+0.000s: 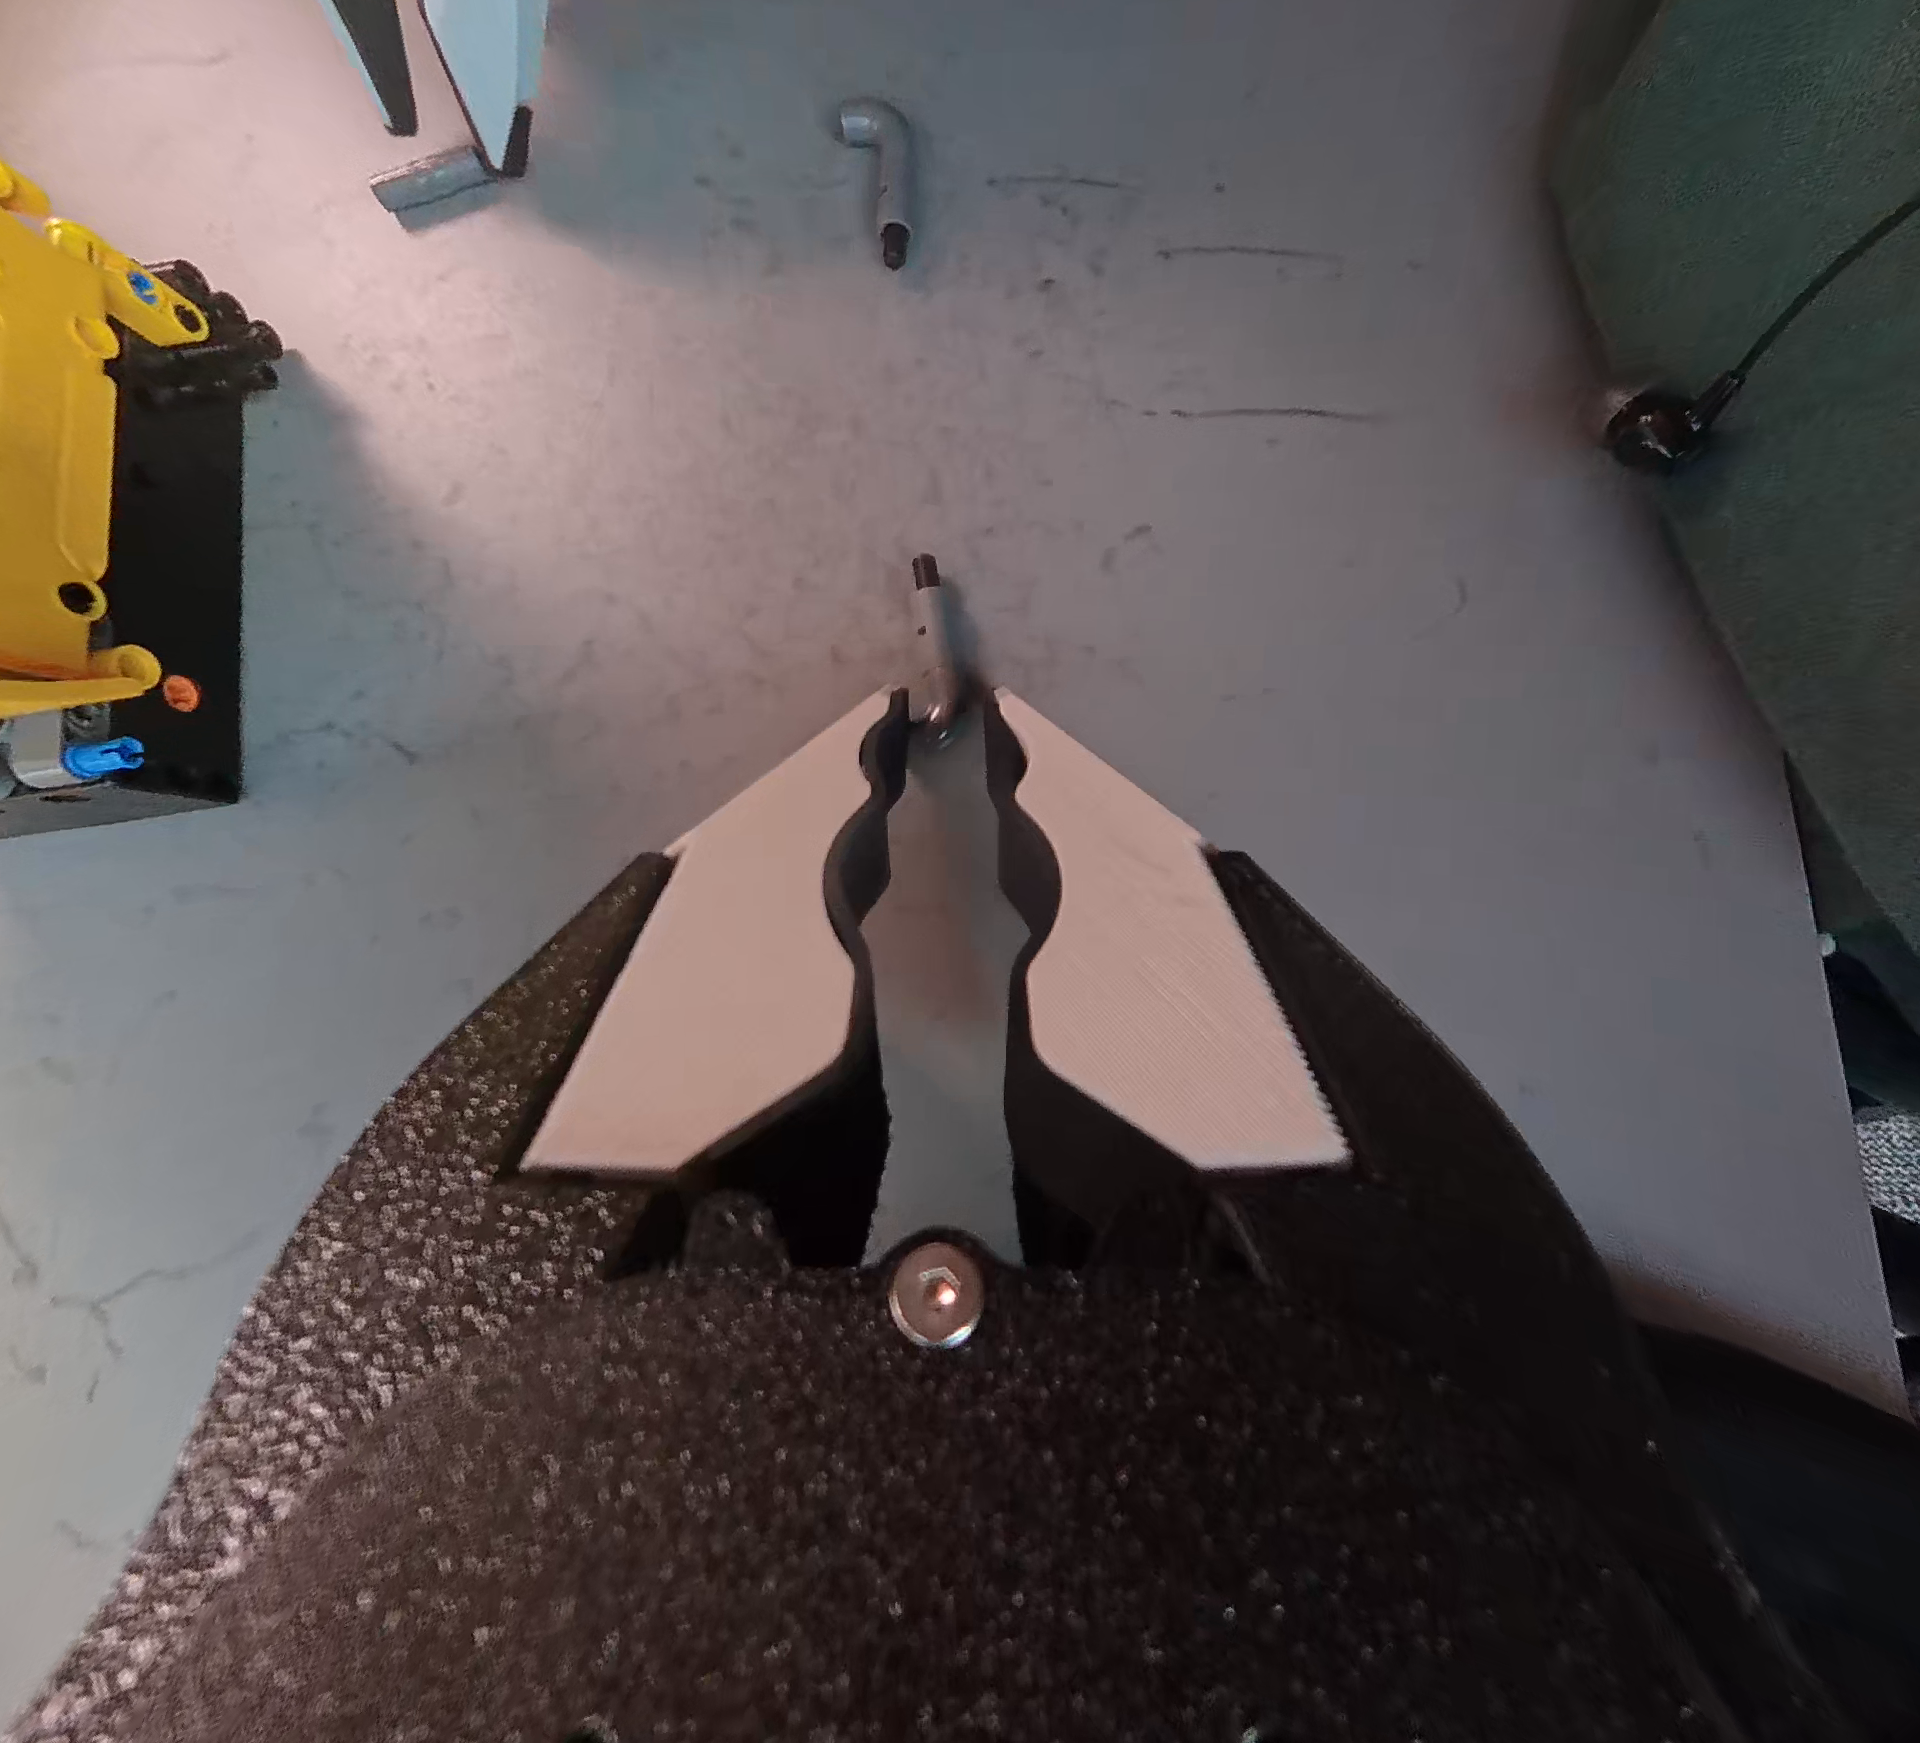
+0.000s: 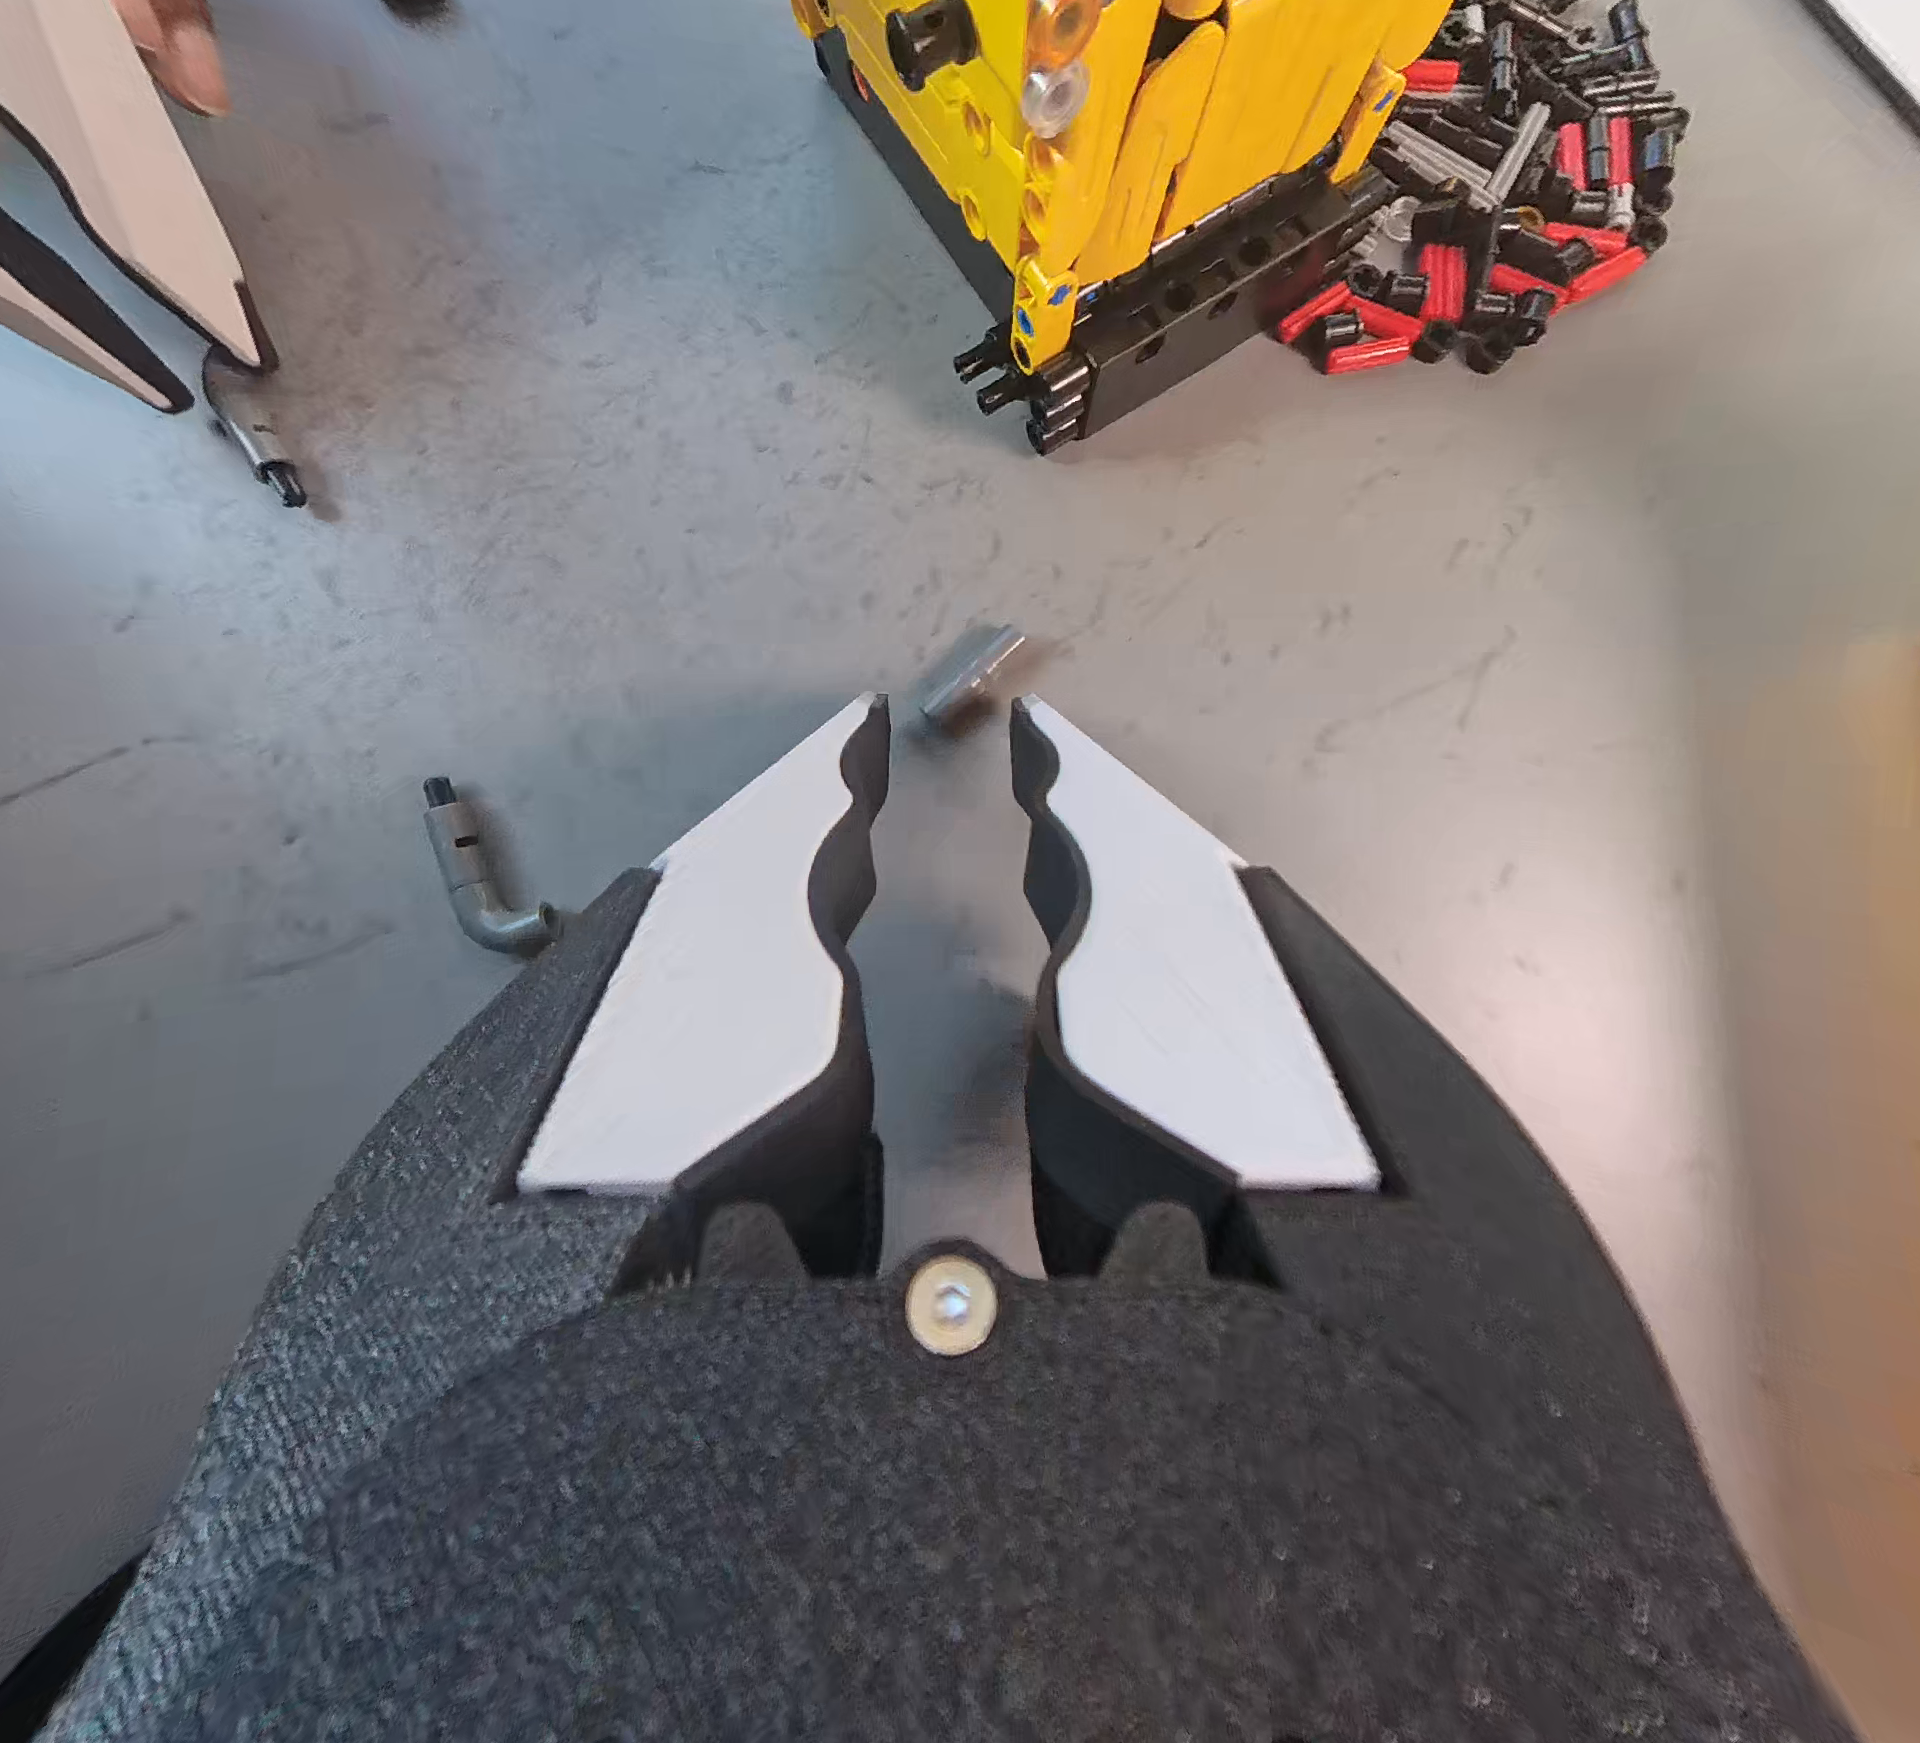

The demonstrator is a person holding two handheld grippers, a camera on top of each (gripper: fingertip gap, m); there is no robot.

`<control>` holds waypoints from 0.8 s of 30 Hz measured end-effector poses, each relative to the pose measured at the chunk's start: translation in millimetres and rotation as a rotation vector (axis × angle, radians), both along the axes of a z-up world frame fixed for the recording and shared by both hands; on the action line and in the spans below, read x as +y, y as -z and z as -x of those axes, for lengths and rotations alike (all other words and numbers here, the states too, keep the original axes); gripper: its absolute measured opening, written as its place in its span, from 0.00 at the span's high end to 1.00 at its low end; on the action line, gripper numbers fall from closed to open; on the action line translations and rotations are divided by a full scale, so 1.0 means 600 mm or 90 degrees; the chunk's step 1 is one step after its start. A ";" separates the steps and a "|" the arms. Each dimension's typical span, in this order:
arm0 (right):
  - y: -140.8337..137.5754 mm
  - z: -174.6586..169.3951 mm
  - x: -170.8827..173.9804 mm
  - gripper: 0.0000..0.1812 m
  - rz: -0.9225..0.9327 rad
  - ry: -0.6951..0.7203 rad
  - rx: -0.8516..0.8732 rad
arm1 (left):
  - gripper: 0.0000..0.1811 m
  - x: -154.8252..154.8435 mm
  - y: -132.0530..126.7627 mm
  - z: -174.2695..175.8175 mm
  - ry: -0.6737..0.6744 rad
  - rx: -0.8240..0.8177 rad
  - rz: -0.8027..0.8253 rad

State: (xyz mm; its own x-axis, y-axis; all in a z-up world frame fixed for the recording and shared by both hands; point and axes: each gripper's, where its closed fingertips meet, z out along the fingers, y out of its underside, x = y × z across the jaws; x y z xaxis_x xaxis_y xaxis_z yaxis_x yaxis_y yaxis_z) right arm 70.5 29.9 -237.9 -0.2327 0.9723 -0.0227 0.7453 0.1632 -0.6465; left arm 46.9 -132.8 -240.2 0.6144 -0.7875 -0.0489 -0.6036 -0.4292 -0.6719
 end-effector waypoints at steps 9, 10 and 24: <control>0.004 0.016 -0.044 0.97 -0.005 -0.095 0.002 | 0.91 -0.003 -0.008 0.011 -0.013 -0.022 -0.001; 0.004 0.014 -0.064 0.97 -0.007 -0.132 0.005 | 0.91 -0.003 -0.008 0.012 -0.014 -0.024 -0.002; 0.006 -0.035 -0.210 0.97 -0.025 -0.396 -0.022 | 0.95 0.001 0.005 -0.015 0.014 -0.036 0.003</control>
